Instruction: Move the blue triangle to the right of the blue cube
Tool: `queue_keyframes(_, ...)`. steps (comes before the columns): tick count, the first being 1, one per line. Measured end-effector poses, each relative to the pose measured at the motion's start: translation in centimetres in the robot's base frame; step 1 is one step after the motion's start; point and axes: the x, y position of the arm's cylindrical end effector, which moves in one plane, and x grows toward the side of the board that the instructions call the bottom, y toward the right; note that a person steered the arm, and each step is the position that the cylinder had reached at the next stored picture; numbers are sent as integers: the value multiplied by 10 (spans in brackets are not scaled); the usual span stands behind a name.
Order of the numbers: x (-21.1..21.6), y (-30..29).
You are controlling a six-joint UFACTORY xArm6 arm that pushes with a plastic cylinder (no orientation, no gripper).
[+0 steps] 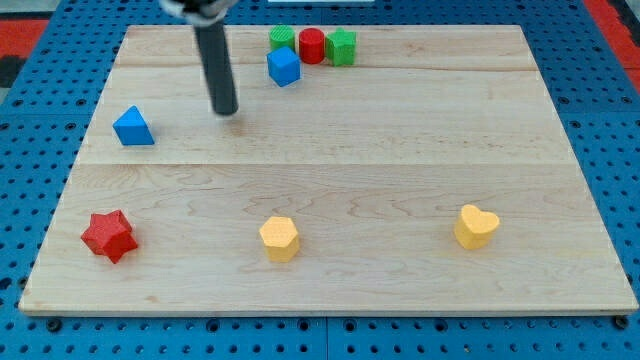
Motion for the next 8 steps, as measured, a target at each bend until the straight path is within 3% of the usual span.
queue_keyframes(1,34,-102)
queue_keyframes(2,37,-156)
queue_keyframes(4,-10,-79)
queue_keyframes(7,22,71)
queue_keyframes(8,32,83)
